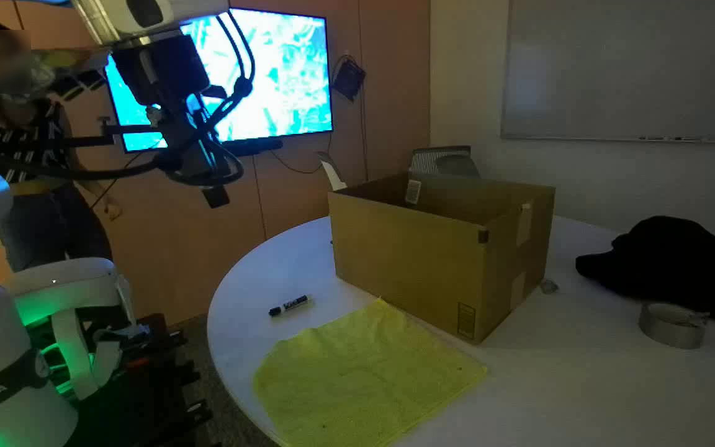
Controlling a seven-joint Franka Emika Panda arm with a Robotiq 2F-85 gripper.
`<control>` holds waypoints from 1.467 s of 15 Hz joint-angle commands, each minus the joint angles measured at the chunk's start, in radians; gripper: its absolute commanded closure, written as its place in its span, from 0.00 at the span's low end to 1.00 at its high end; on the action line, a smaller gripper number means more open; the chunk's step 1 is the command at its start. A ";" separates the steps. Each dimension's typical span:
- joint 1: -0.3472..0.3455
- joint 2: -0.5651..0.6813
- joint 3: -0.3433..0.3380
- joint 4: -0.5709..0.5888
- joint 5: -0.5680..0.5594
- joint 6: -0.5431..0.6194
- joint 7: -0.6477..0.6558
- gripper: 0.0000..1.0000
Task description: Put the marker on the towel then fold it inside.
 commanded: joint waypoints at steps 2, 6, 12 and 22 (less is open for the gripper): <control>-0.010 0.002 0.008 0.006 0.009 -0.002 -0.008 0.00; 0.036 0.044 0.031 -0.002 0.027 0.030 -0.013 0.00; 0.245 0.235 0.170 -0.024 0.144 0.200 0.003 0.00; 0.535 0.635 0.383 -0.034 0.392 0.564 0.018 0.00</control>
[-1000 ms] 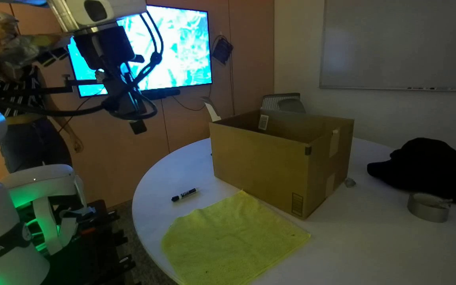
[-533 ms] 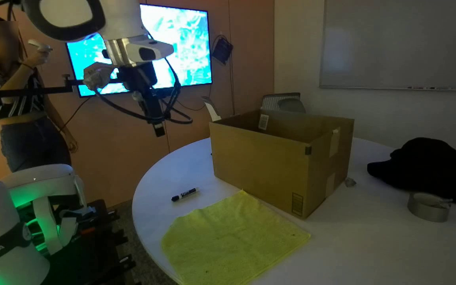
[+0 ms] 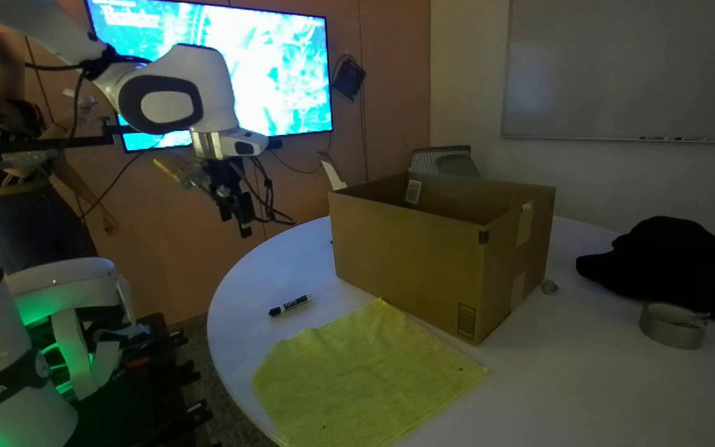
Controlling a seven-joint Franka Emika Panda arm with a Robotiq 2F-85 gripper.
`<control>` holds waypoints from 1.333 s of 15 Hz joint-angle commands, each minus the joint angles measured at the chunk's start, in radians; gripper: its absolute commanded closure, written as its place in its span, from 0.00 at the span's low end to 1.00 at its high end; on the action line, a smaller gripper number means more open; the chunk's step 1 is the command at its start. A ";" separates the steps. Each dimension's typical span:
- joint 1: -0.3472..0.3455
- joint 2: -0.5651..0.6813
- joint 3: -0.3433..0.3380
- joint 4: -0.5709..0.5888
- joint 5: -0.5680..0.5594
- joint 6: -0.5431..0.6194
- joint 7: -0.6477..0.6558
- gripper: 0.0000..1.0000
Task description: Put the marker on the towel then fold it inside.
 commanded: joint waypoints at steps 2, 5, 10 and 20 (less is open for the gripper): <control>0.084 0.204 0.069 0.000 0.109 0.212 0.014 0.00; 0.119 0.351 0.131 0.021 0.153 0.371 0.047 0.00; 0.096 0.609 0.217 0.098 0.065 0.641 0.186 0.00; 0.195 0.833 -0.033 0.295 -0.212 0.620 0.199 0.00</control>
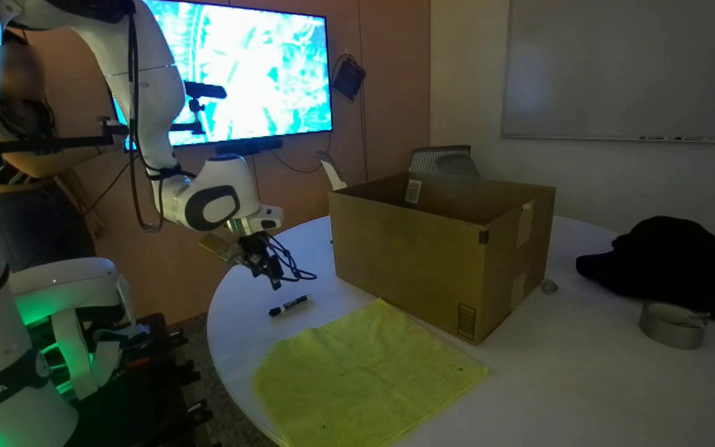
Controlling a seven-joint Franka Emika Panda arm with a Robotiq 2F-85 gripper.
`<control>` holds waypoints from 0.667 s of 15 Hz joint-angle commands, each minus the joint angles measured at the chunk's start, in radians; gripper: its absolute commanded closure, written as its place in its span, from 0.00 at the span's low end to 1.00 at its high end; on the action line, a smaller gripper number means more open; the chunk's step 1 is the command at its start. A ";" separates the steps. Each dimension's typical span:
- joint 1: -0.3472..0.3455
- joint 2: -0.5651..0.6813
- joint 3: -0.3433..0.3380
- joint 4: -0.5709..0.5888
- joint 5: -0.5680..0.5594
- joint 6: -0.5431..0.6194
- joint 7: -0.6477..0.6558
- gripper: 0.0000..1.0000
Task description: Put the marker on the towel then fold it inside.
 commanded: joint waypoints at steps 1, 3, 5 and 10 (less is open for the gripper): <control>-0.023 0.063 0.005 0.082 -0.070 -0.056 0.012 0.00; -0.024 0.082 -0.002 0.098 -0.105 -0.089 0.008 0.00; -0.015 0.097 -0.023 0.105 -0.146 -0.109 0.007 0.00; -0.037 0.121 -0.046 0.114 -0.219 -0.165 0.000 0.00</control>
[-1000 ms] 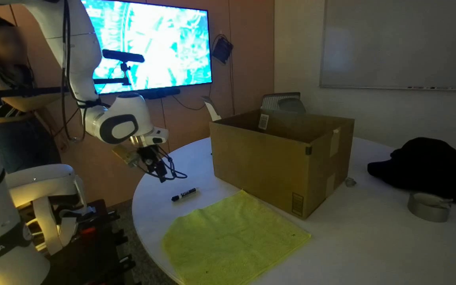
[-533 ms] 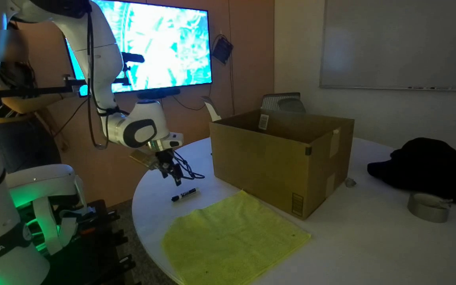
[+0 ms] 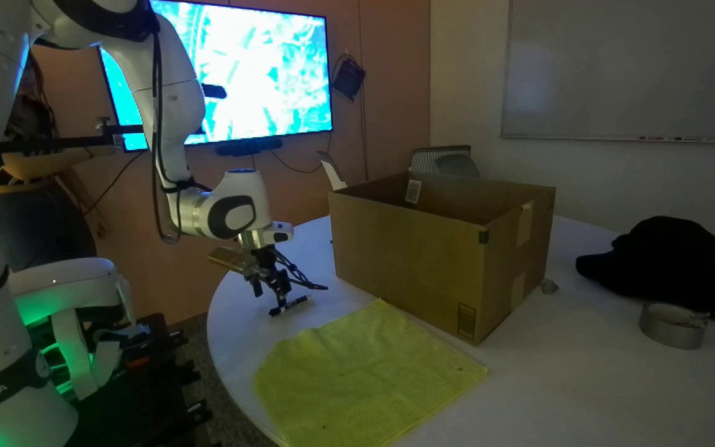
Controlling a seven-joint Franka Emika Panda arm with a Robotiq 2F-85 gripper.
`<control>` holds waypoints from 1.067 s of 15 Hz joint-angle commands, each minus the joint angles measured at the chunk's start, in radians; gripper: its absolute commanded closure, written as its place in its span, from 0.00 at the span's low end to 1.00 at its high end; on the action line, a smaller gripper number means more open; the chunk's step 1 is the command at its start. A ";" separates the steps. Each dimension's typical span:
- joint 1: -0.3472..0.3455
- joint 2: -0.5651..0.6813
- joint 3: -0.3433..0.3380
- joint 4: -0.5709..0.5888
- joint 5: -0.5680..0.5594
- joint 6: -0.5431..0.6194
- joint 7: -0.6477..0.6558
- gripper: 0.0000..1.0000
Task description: Put the marker on the towel then fold it inside.
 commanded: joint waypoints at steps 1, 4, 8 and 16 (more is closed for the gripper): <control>-0.013 0.021 -0.018 0.029 -0.059 -0.034 0.003 0.00; -0.012 0.034 -0.040 0.046 -0.085 -0.032 0.017 0.00; -0.039 0.063 -0.025 0.080 -0.076 -0.050 0.016 0.02; -0.023 0.090 -0.057 0.106 -0.079 -0.049 0.055 0.55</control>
